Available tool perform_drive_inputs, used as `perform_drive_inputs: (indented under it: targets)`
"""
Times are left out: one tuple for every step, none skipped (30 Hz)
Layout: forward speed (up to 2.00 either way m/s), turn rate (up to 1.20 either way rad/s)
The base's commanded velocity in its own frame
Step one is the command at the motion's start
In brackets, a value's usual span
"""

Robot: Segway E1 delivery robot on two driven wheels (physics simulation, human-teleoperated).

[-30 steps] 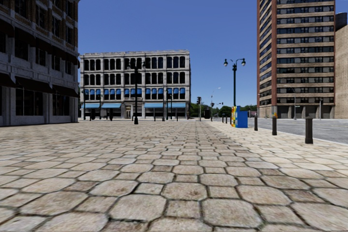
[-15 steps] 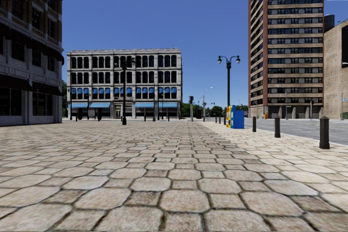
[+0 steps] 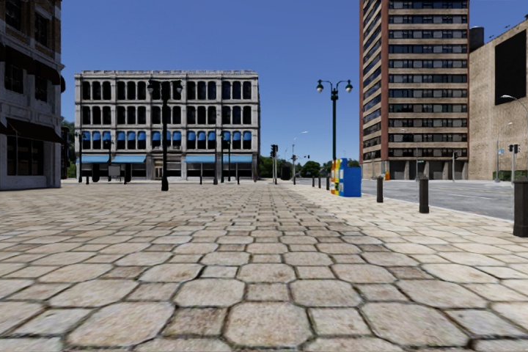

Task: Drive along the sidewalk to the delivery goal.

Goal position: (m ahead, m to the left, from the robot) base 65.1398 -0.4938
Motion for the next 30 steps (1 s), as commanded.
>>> perform_drive_inputs:
  targets:
    - [2.0, -0.28]
    - [2.0, -0.27]
    - [2.0, -0.27]
    - [2.0, -0.26]
    - [2.0, -0.25]
    - [2.0, -0.24]
    - [2.0, -0.24]
    - [2.0, -0.19]
    - [2.0, 0.0]
    - [2.0, 0.0]
    - [2.0, 0.0]
    - [2.0, 0.0]
    - [2.0, 0.0]
    - [2.0, 0.0]
    - [2.0, 0.0]
    - [2.0, 0.0]
    - [2.0, 0.0]
    - [2.0, 0.0]
    - [2.0, 0.0]
    - [2.0, 0.0]
    - [2.0, 0.0]
    - [2.0, -0.11]
    - [2.0, -0.11]
    - [2.0, -0.16]
    - [2.0, -0.17]
    - [2.0, -0.17]
    - [2.0, -0.18]
    - [2.0, -0.18]
    - [2.0, -0.01]
    - [2.0, -0.01]
